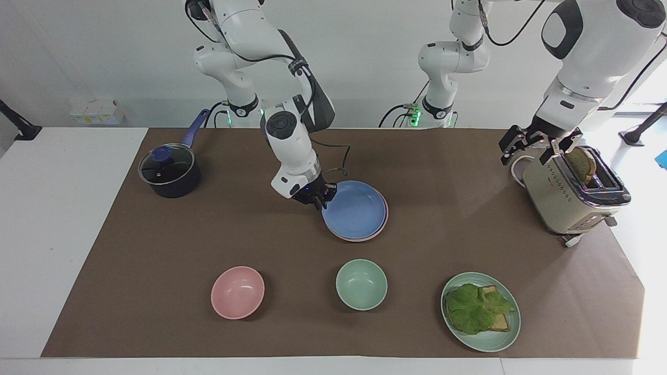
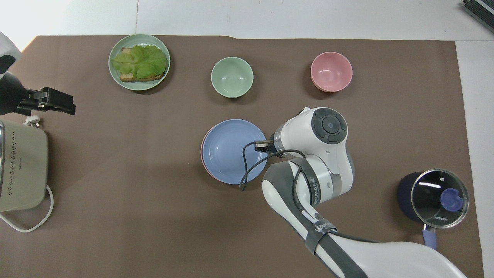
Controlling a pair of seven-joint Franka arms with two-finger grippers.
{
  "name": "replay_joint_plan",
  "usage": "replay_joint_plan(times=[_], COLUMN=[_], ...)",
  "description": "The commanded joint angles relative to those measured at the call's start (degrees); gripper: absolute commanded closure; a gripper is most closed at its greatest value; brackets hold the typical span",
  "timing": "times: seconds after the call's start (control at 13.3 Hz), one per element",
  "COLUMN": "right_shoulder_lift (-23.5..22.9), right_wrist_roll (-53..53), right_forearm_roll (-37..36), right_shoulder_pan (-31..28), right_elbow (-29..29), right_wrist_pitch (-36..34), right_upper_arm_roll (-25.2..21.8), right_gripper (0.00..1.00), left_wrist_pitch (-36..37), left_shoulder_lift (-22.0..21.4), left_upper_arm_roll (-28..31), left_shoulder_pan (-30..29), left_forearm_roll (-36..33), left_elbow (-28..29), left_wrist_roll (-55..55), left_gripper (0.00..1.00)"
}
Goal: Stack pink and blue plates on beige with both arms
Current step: 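Lower the blue bowl into the pink bowl and open the right gripper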
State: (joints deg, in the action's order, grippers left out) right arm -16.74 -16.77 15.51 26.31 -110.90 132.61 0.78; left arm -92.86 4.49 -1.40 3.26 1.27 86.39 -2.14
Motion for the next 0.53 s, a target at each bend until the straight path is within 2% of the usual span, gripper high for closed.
replay_joint_plan(times=[0.0, 0.23, 0.45], right_shoulder_lift=[0.0, 0.6, 5.6], right_wrist_roll=[0.1, -0.3, -0.4], right_forearm_roll=[0.8, 0.8, 0.0], right_shoulder_pan=[0.4, 0.2, -2.4], right_elbow=[0.2, 1.9, 2.3], right_wrist_pitch=[1.0, 0.5, -2.7], right_upper_arm_roll=[0.0, 0.0, -0.9], right_gripper=[0.35, 0.0, 0.0], left_wrist_pitch=[0.6, 0.6, 0.6], left_shoulder_lift=[-0.3, -0.3, -0.3], left_upper_arm_roll=[-0.4, -0.4, -0.4], left_shoulder_pan=[-0.4, -0.4, -0.4], left_forearm_roll=[-0.9, -0.9, -0.9], left_elbow=[0.1, 0.1, 0.1], left_wrist_roll=[0.1, 0.0, 0.0], left_gripper=[0.0, 0.0, 0.0])
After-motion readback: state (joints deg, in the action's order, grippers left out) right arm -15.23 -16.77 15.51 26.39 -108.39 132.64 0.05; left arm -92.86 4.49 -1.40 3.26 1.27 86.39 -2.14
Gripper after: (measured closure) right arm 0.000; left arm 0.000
